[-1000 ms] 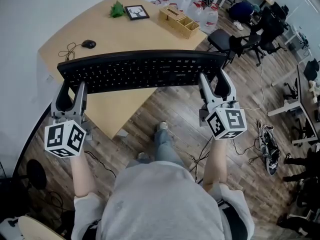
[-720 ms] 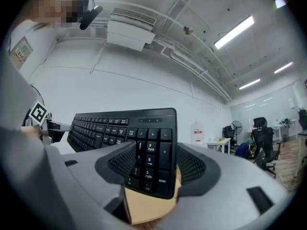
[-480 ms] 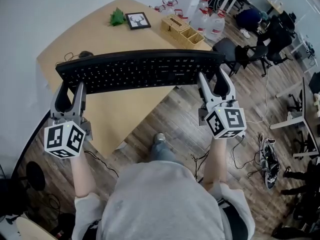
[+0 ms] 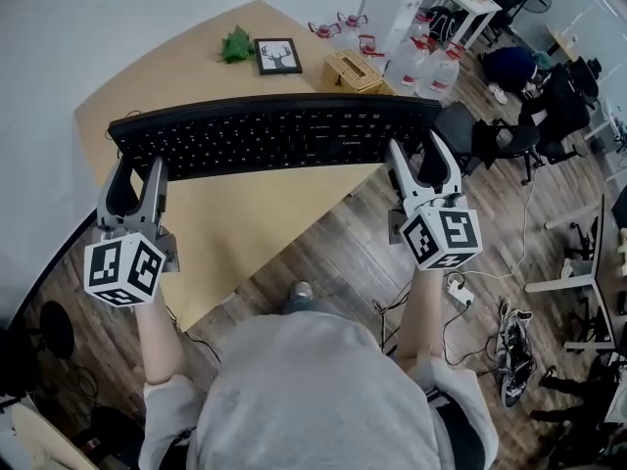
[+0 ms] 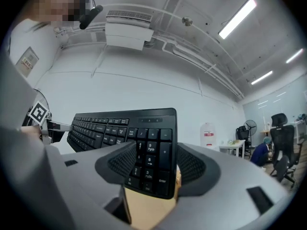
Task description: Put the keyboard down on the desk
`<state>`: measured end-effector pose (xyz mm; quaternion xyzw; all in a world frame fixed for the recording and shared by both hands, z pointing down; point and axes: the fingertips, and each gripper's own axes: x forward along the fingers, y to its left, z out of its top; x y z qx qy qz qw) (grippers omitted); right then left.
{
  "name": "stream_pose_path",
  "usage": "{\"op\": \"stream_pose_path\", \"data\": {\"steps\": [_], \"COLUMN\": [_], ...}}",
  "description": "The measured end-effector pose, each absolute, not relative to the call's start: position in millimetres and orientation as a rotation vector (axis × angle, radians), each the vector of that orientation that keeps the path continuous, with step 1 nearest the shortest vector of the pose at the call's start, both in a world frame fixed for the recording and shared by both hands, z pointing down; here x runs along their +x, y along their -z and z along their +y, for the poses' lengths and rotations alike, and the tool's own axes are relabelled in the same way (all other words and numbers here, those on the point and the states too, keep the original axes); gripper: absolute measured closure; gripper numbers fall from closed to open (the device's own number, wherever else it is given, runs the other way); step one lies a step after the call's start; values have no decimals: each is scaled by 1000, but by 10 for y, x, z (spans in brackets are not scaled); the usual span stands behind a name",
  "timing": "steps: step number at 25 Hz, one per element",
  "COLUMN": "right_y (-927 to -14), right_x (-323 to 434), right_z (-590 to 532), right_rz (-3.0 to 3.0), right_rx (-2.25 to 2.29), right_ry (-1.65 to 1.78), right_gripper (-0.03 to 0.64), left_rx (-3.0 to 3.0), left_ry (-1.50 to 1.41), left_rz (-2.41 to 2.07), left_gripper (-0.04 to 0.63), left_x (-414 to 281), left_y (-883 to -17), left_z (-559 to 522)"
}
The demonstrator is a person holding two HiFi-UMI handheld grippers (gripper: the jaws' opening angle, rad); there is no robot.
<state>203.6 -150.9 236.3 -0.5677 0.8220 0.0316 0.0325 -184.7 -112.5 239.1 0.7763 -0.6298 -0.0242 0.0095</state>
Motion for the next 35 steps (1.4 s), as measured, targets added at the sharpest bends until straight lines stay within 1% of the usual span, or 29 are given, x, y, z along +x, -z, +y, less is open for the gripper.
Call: {"op": "stream_pose_path", "data": {"steps": [5,12,28,35], "right_y": [-2512,-2568,-2871,-3412], "right_x": [2098,2004,1993,1653], "right_z": [-2121,-2490,-2740,-3383], "right_rz": [2557,2604,2696,2738], "right_rx": [-1717,-1676,-1643,-1701], "right_ry": [-98,-64,132,244], "right_gripper": [362,362,362,362], "left_rx": [2400,2343,2223,2180], "left_ry": [83,59,-87,-143], "left_rz": [-1998,-2027,-2037,-1968], "left_gripper": [364,364,364,364], "left_x": [-1774,-1847,-1819,-2170], "left_y": [-2552,-2612,-2751,-3309], "left_z": [-1630,-1853,-1904,-2602]}}
